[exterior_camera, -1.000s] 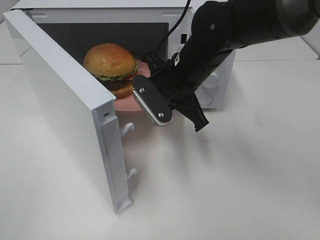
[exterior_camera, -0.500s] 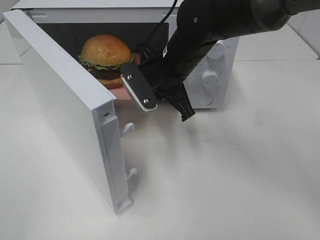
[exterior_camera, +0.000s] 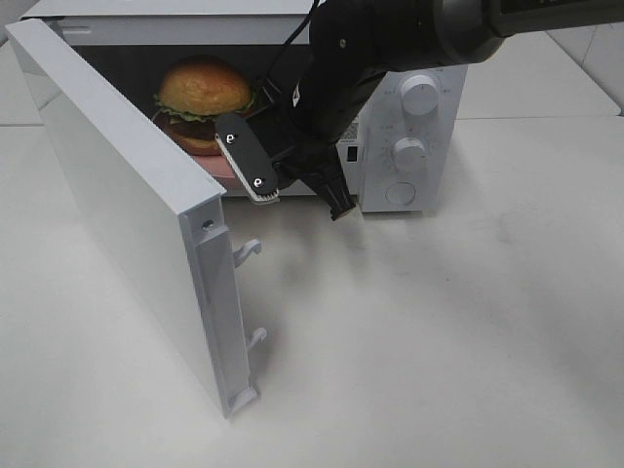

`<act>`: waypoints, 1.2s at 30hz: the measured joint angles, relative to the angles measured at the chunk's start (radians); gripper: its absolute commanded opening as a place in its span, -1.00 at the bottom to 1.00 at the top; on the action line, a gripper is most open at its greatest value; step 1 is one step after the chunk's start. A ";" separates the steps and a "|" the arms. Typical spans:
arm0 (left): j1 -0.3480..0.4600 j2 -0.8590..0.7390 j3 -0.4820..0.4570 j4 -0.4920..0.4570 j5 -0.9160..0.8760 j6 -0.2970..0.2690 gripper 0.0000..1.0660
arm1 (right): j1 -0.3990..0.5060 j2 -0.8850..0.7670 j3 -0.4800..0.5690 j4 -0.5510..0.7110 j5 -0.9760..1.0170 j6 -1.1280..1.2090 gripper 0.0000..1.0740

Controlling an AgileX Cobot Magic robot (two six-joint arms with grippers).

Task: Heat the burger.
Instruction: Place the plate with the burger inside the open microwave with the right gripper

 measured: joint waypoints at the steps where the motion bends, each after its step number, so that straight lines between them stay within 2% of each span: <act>1: 0.000 0.000 0.000 0.000 0.000 0.000 0.62 | 0.000 0.000 0.000 0.000 0.000 0.000 -1.00; 3: 0.000 0.000 0.000 0.000 0.000 0.000 0.62 | 0.004 0.028 -0.044 0.000 0.008 0.000 -1.00; 18: 0.000 0.000 0.000 0.000 0.000 0.000 0.62 | 0.004 0.111 -0.157 -0.001 0.043 0.033 -1.00; 25: 0.000 0.000 0.000 0.000 0.000 0.000 0.62 | 0.004 0.164 -0.237 -0.065 0.051 0.114 -1.00; 36: 0.000 0.000 0.000 0.000 0.000 0.001 0.62 | 0.004 0.231 -0.338 -0.074 0.054 0.132 -0.98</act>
